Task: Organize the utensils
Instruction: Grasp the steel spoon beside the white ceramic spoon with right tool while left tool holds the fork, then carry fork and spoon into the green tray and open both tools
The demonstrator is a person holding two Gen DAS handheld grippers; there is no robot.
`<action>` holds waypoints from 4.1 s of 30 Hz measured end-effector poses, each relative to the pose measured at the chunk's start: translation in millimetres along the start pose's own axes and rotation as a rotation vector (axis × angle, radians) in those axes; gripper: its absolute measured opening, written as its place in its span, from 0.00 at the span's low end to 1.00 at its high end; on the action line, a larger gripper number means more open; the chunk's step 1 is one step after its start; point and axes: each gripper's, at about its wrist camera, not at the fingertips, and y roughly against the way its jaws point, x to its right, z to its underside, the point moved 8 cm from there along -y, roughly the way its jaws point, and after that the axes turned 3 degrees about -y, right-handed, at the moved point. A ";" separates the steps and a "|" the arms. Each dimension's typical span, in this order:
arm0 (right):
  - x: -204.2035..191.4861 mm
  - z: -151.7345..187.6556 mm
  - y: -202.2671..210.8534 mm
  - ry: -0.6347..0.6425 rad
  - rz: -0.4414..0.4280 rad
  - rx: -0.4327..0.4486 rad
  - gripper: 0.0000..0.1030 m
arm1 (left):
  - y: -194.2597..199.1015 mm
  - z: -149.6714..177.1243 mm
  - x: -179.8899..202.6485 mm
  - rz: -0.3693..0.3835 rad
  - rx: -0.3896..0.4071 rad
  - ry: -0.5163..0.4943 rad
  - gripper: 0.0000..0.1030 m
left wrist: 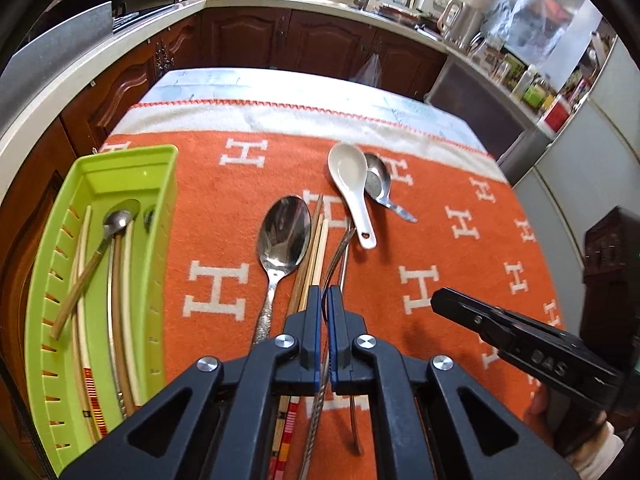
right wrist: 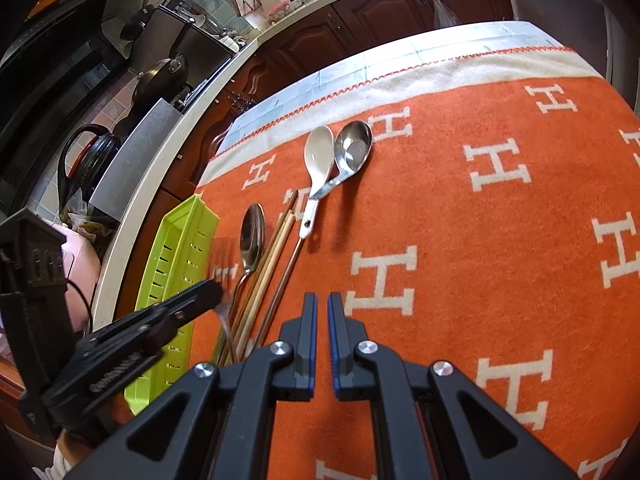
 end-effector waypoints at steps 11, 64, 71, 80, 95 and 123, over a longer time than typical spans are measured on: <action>18.8 -38.6 -1.7 -0.150 -0.049 0.028 0.05 | -1.2 3.9 -5.0 0.042 0.010 0.018 0.00; 24.1 -115.0 -50.3 0.044 0.171 0.141 0.00 | -29.3 57.9 48.0 0.134 -0.075 0.014 0.01; 14.8 -105.8 -7.3 0.024 0.131 0.196 0.00 | 5.6 43.3 26.4 0.158 -0.040 0.075 0.00; -43.6 -59.2 13.5 0.139 0.050 0.178 0.00 | 77.6 23.9 -13.2 0.116 0.092 0.112 0.00; -155.0 6.1 -16.9 0.267 -0.095 0.095 0.01 | 191.1 18.7 -98.2 -0.150 0.206 0.129 0.00; -190.7 -16.7 -121.5 0.292 0.142 0.164 0.06 | -4.3 -39.5 -185.8 -0.044 0.051 0.263 0.08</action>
